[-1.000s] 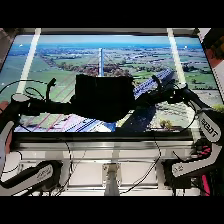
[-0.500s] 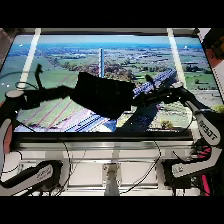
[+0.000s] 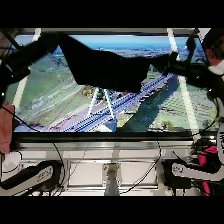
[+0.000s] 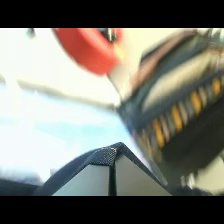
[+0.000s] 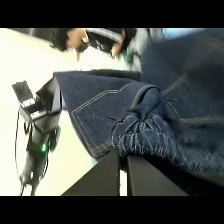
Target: Fold the clothes and pants, and hang the long-sleeved shirts on hangers.
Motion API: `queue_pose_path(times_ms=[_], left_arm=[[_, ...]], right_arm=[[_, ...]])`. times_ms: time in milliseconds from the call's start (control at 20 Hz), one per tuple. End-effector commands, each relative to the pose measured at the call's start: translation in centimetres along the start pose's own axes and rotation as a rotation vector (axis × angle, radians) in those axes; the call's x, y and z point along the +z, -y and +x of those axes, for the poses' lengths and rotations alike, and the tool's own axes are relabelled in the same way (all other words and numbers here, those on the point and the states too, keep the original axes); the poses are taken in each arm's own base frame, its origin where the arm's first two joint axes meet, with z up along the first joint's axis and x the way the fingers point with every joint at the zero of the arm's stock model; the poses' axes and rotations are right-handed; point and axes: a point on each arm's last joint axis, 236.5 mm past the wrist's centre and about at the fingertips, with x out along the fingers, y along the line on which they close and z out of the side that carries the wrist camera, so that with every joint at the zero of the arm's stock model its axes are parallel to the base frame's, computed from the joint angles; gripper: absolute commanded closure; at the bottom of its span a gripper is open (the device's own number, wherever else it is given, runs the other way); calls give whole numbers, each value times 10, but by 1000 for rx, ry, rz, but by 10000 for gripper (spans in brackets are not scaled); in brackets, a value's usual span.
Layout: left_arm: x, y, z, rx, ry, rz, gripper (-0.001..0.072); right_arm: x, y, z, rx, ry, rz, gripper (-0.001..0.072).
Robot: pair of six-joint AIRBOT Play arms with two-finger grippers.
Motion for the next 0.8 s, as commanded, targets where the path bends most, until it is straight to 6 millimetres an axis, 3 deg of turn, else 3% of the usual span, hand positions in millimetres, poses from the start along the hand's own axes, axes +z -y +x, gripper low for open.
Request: queue_pose_path(times_ms=[0, 300, 550, 750], left_arm=[[57, 17, 1, 13, 185, -3, 698], [32, 26, 20, -22, 134, -34, 698], [28, 10, 32, -24, 151, -81, 698], [38, -5, 42, -15, 199, -60, 699]], right_arm=[[41, -31, -7, -79, 94, -96, 688], [44, -35, 17, -127, 127, -92, 687], [79, -24, 28, -182, 304, -100, 687], [118, 4, 21, -251, 474, -81, 687]])
